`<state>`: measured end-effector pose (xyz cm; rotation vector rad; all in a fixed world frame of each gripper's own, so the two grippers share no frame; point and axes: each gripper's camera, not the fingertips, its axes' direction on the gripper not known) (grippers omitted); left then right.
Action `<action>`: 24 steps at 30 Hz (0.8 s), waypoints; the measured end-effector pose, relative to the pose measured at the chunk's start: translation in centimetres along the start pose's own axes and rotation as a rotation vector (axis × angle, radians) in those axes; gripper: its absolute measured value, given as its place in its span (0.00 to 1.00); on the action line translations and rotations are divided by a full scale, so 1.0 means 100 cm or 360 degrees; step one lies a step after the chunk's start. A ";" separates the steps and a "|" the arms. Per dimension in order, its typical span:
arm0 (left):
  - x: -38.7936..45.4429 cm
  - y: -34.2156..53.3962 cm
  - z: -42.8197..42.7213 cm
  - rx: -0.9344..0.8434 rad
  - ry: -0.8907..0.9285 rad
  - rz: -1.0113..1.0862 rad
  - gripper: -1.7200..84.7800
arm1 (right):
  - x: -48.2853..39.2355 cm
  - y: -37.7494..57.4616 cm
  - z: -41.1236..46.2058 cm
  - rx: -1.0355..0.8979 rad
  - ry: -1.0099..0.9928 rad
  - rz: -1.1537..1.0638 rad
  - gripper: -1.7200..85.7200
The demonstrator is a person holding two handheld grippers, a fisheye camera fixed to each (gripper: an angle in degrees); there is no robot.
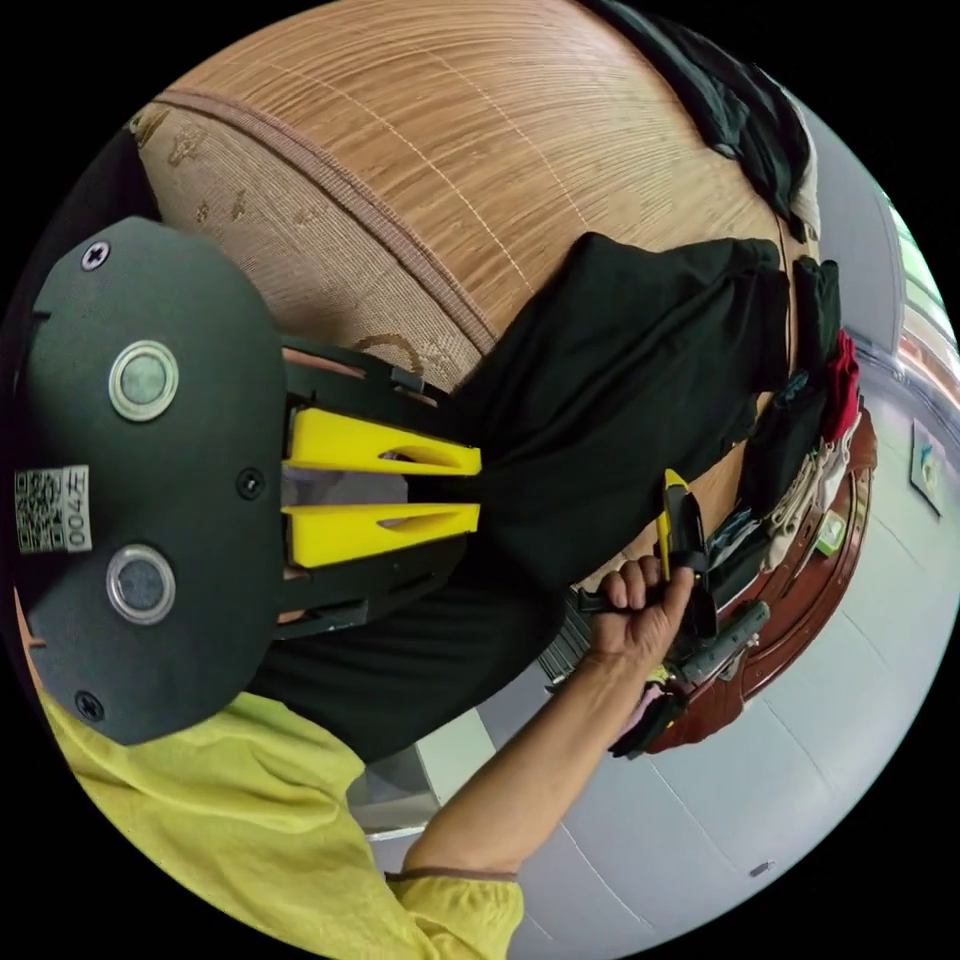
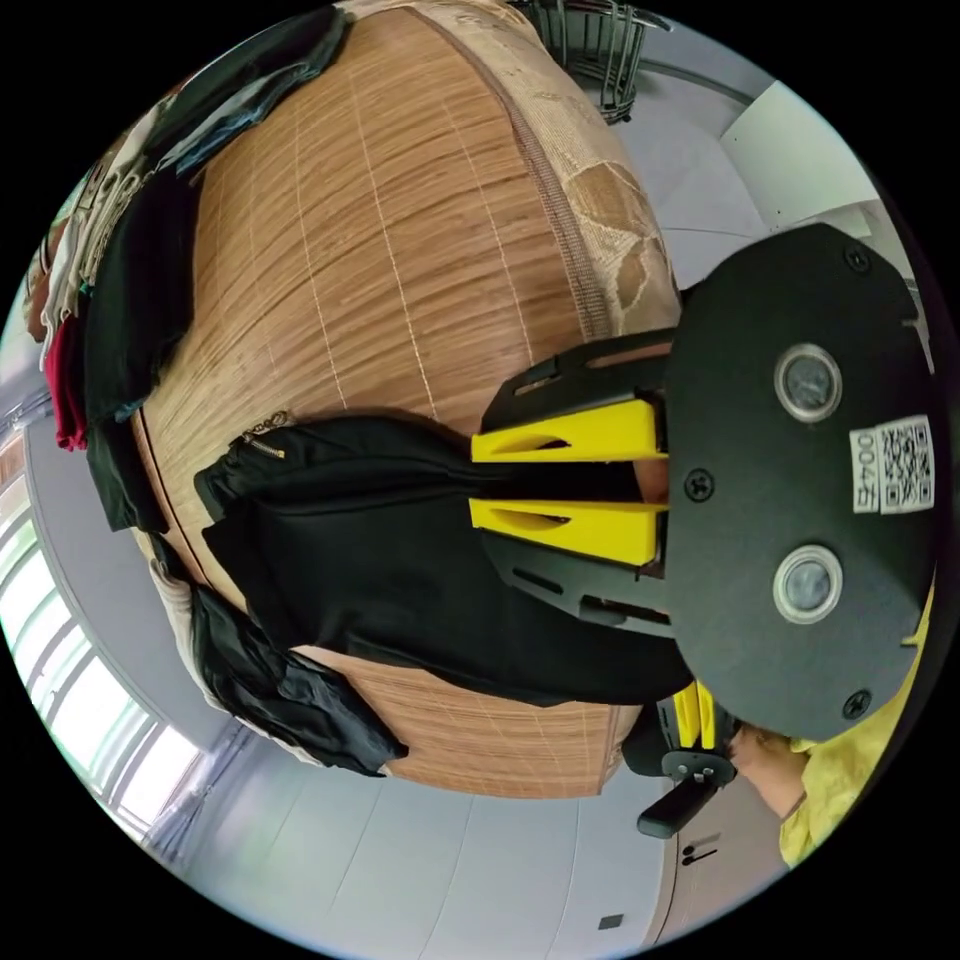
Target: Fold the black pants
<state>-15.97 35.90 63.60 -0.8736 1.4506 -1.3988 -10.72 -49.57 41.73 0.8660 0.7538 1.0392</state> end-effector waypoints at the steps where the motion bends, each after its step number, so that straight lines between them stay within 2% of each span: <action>1: -0.008 0.003 -0.009 0.0003 0.0005 -0.0039 0.05 | -0.008 -0.004 0.005 -0.0002 -0.0014 0.0009 0.09; 8: -0.079 0.040 -0.080 0.0001 -0.0032 -0.0242 0.07 | -0.069 -0.012 0.036 -0.0008 -0.0179 0.0009 0.10; 11: -0.109 0.057 -0.087 -0.0067 0.0127 -0.0359 0.09 | -0.086 -0.009 0.039 0.0025 -0.0167 0.0009 0.10; 14: -0.119 0.077 -0.107 0.0051 0.0225 -0.0432 0.10 | -0.086 -0.006 0.027 0.0103 -0.0117 0.0000 0.11; 17: -0.099 0.091 -0.145 0.0330 0.0038 -0.0390 0.08 | -0.084 -0.009 0.004 0.0261 -0.0082 -0.0078 0.10; 19: -0.070 0.079 -0.156 0.0508 -0.0148 -0.0236 0.06 | -0.084 -0.024 -0.005 0.0324 -0.0161 -0.0126 0.10; 24: -0.052 0.000 -0.107 0.0407 -0.0306 0.0009 0.03 | -0.115 -0.081 -0.002 0.0366 -0.0082 -0.0295 0.09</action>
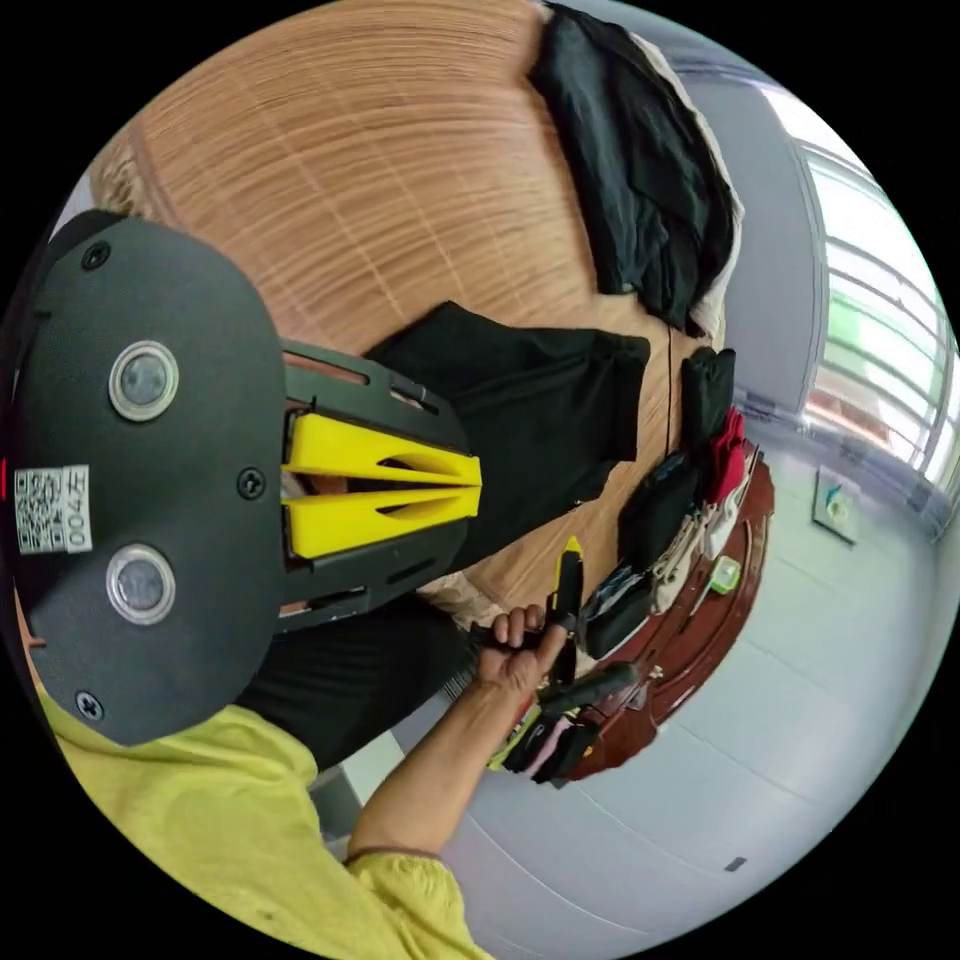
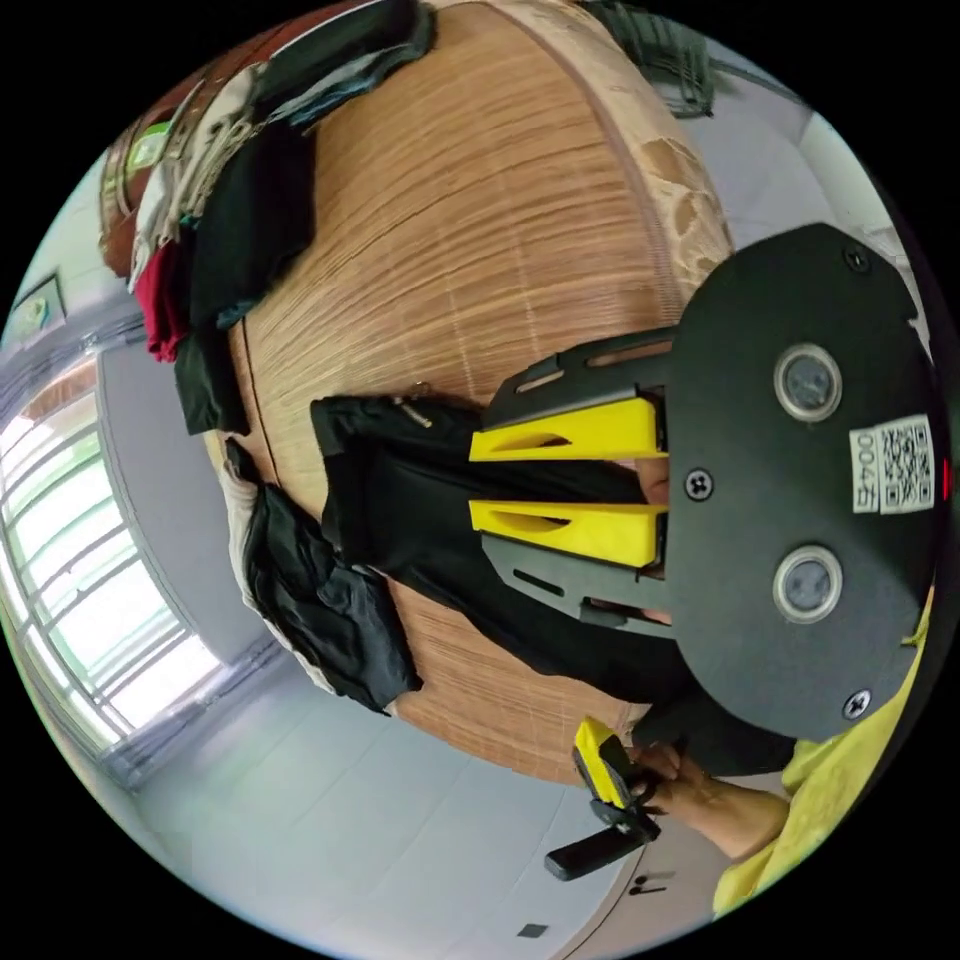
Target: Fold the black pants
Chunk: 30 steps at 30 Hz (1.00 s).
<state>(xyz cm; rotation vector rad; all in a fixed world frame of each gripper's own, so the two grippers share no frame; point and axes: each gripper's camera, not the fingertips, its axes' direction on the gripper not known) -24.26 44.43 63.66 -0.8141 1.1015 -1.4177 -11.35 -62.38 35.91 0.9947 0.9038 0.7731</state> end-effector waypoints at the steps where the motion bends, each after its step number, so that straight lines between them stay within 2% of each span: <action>1: -0.002 -0.016 0.019 -0.0011 -0.0001 0.0001 0.03 | -0.009 -0.018 0.009 -0.0011 0.0038 -0.0075 0.09; 3: -0.008 -0.038 0.052 -0.0095 0.0009 0.0018 0.02 | -0.023 -0.046 0.024 -0.0038 0.0109 -0.0172 0.09; 7: -0.024 -0.052 0.112 -0.0362 -0.0240 0.0035 0.02 | -0.055 -0.111 0.064 -0.0104 0.0266 -0.0372 0.10; 11: -0.044 -0.046 0.118 -0.0331 -0.0097 -0.0024 0.02 | -0.068 -0.156 0.105 -0.0201 0.0410 -0.0500 0.11; 14: -0.062 -0.044 0.122 -0.0315 0.0050 -0.0106 0.02 | -0.045 -0.190 0.142 -0.0345 0.0564 -0.0397 0.07; 20: -0.068 -0.046 0.131 -0.0323 0.0037 -0.0115 0.02 | 0.008 -0.233 0.160 -0.0437 0.0271 -0.0178 0.07; 22: -0.071 -0.047 0.134 -0.0324 0.0042 -0.0121 0.02 | 0.036 -0.244 0.143 -0.0410 -0.0053 -0.0026 0.11; 25: -0.074 -0.048 0.137 -0.0322 0.0053 -0.0128 0.03 | 0.075 -0.240 0.122 -0.0311 -0.0290 0.0154 0.16; 30: -0.076 -0.051 0.141 -0.0321 0.0033 -0.0116 0.03 | 0.108 -0.226 0.128 -0.0384 -0.0422 0.0216 0.18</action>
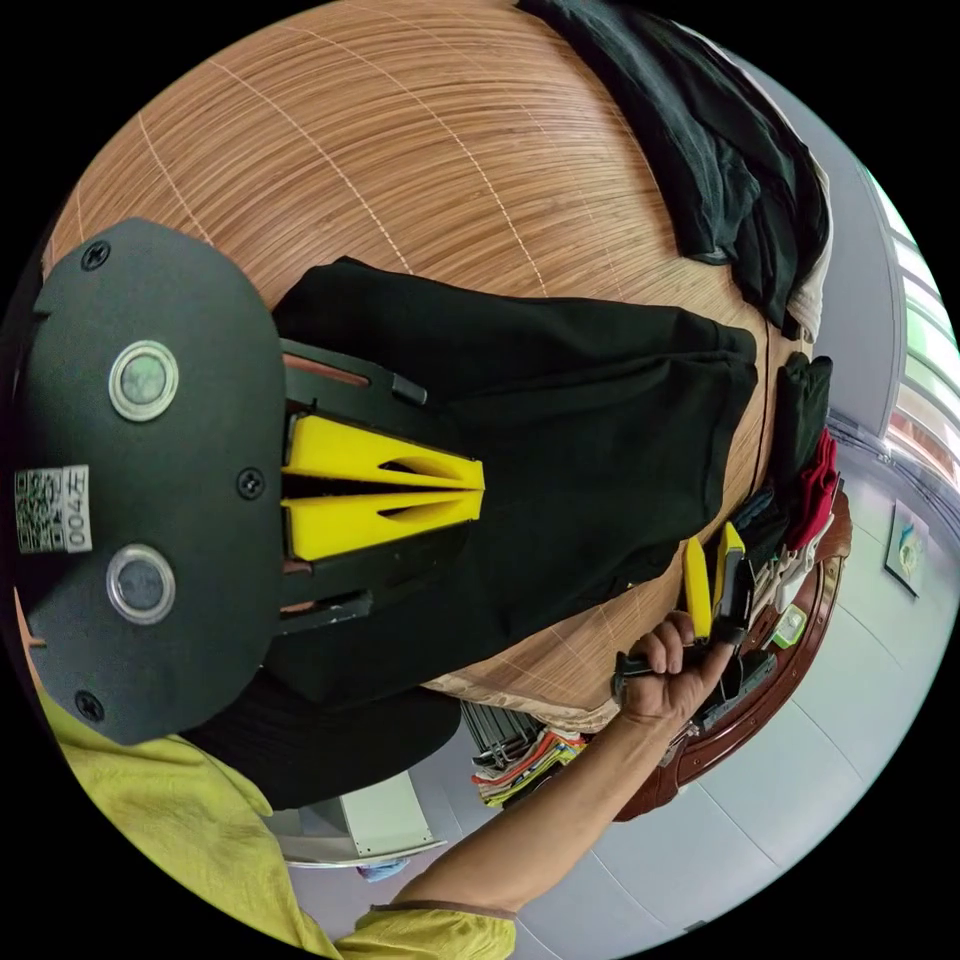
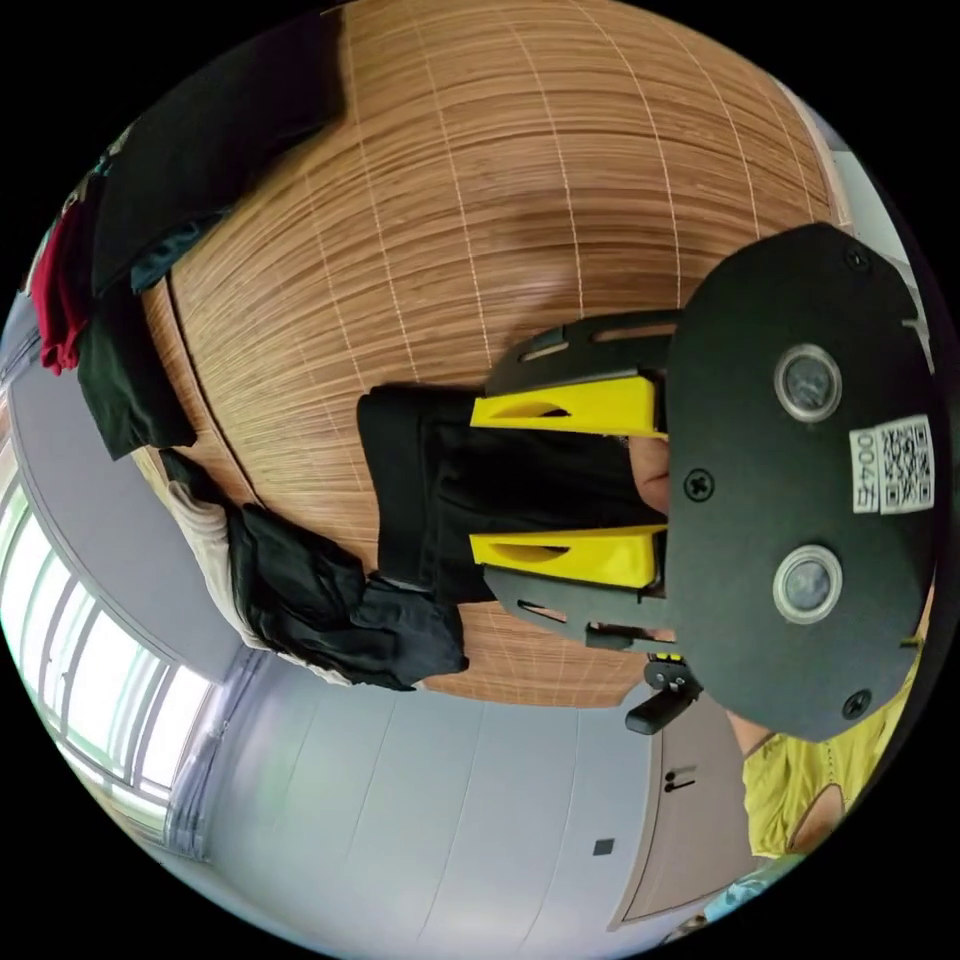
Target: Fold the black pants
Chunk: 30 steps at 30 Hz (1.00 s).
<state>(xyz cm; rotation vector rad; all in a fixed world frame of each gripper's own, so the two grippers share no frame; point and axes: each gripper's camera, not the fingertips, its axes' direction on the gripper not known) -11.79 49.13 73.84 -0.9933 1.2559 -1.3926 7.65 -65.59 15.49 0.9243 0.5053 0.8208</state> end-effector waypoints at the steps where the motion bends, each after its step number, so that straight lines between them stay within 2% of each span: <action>1: -0.001 -0.001 0.001 0.0000 -0.0002 0.0001 0.03 | 0.004 0.000 0.002 0.0001 -0.0046 -0.0002 0.17; 5: -0.002 -0.004 0.003 0.0001 -0.0012 0.0005 0.03 | -0.002 -0.005 0.012 -0.0023 -0.0048 -0.0068 0.10; 7: -0.004 -0.005 0.004 0.0002 -0.0009 0.0003 0.03 | -0.018 -0.010 0.017 -0.0003 0.0219 -0.0164 0.11; 10: -0.007 -0.008 0.006 0.0003 -0.0002 -0.0001 0.03 | -0.028 -0.012 0.018 -0.0005 0.0441 -0.0232 0.15; 14: -0.009 -0.010 0.008 0.0004 -0.0006 0.0001 0.03 | -0.035 0.009 -0.012 0.0122 0.0381 -0.0216 0.13; 16: -0.011 -0.012 0.009 0.0005 -0.0007 0.0001 0.03 | -0.039 0.035 -0.021 0.0092 0.0169 -0.0238 0.12; 20: -0.013 -0.015 0.011 0.0005 -0.0008 0.0001 0.03 | -0.049 0.068 -0.010 -0.0041 0.0038 -0.0244 0.13; 26: -0.017 -0.018 0.013 0.0006 -0.0006 -0.0001 0.03 | -0.078 0.091 0.014 -0.0136 0.0252 -0.0246 0.14; 30: -0.022 -0.021 0.014 0.0007 0.0010 -0.0009 0.03 | -0.108 0.097 0.017 -0.0143 0.0534 -0.0337 0.09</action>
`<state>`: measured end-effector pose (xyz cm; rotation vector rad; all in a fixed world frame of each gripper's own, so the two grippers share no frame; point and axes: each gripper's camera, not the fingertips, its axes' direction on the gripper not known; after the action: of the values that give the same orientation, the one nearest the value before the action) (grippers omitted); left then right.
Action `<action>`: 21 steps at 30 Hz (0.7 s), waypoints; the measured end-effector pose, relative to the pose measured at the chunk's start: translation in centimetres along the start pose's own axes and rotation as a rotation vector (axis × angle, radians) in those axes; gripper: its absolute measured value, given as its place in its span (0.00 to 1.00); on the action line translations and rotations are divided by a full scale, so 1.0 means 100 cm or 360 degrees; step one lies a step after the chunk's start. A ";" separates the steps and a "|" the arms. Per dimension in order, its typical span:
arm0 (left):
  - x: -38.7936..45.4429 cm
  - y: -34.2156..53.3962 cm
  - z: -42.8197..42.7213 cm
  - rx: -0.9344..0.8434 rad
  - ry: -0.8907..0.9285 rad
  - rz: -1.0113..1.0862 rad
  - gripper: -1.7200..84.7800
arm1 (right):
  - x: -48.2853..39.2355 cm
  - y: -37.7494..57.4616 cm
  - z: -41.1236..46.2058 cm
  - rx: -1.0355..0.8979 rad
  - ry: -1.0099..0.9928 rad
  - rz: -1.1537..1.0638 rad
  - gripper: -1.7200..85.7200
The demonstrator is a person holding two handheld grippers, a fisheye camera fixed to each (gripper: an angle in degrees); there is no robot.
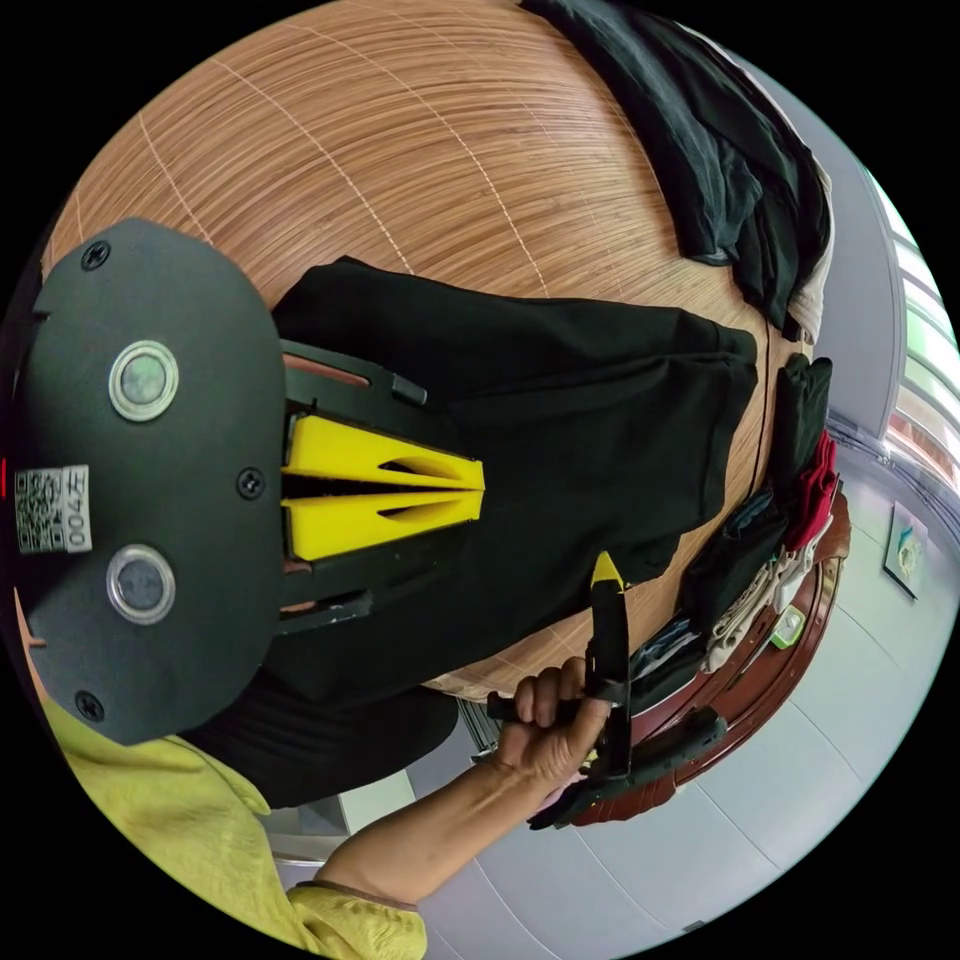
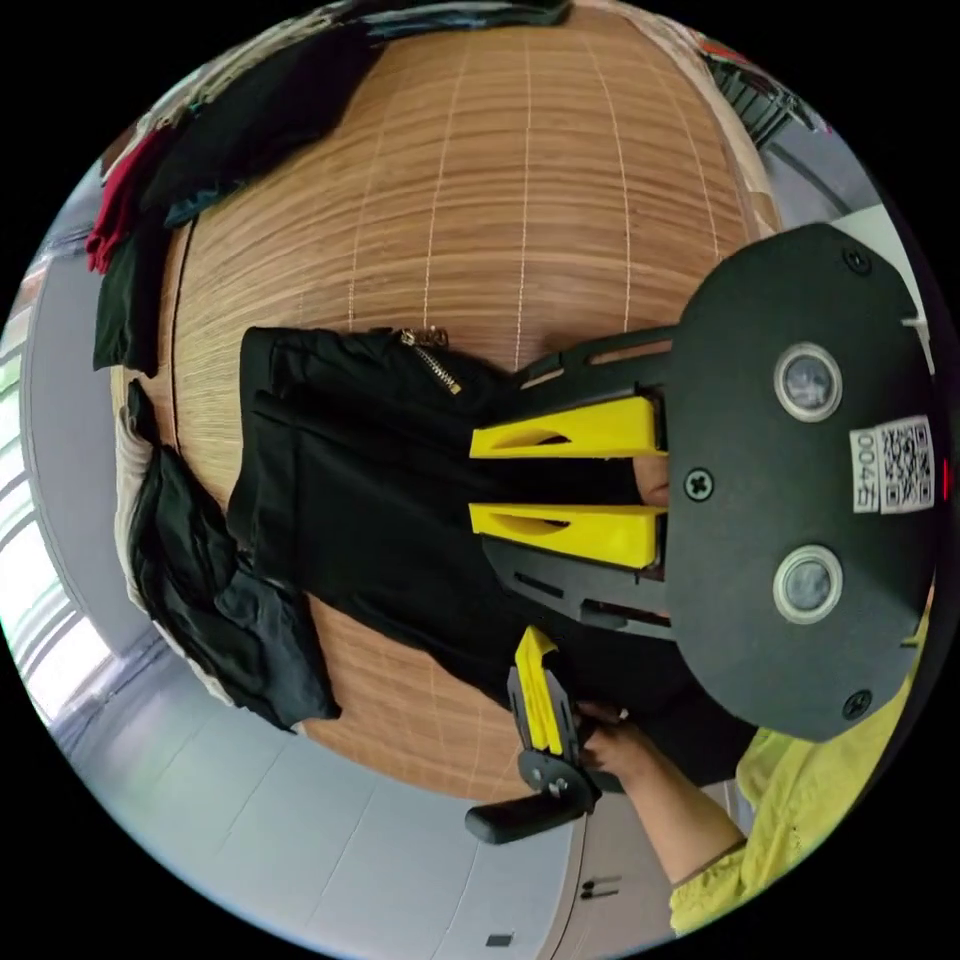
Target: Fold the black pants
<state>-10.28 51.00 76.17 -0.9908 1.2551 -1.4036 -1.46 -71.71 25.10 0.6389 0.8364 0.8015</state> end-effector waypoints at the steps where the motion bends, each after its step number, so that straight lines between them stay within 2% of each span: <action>1: -0.001 -0.001 0.000 0.0000 0.0002 -0.0001 0.03 | -0.005 0.001 -0.005 0.0006 0.0090 -0.0019 0.06; 4: -0.003 -0.002 0.001 0.0001 0.0004 -0.0002 0.03 | -0.002 0.010 -0.015 0.0056 0.0254 0.0028 0.03; 7: -0.005 -0.003 0.002 0.0002 0.0006 -0.0003 0.03 | 0.005 0.019 -0.030 0.0100 0.0048 0.0145 0.04; 11: -0.008 -0.005 0.003 0.0002 0.0005 -0.0003 0.03 | -0.034 0.027 -0.067 0.0390 0.0052 0.0019 0.06; 14: -0.009 -0.006 0.003 0.0002 0.0002 -0.0002 0.03 | -0.068 0.013 -0.057 0.0294 0.0058 -0.0148 0.08; 17: -0.010 -0.006 0.003 0.0001 -0.0004 0.0000 0.03 | -0.067 0.004 -0.029 0.0092 0.0324 -0.0095 0.07; 19: -0.011 -0.007 0.004 0.0002 -0.0006 0.0001 0.03 | -0.056 0.013 -0.043 0.0159 0.0113 0.0078 0.08; 21: -0.012 -0.007 0.004 0.0004 -0.0005 0.0001 0.03 | -0.066 0.023 -0.063 0.0225 0.0123 0.0080 0.10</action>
<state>-9.76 52.09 76.90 -0.9905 1.2511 -1.4022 -10.30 -74.73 26.09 0.7606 0.9567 0.8217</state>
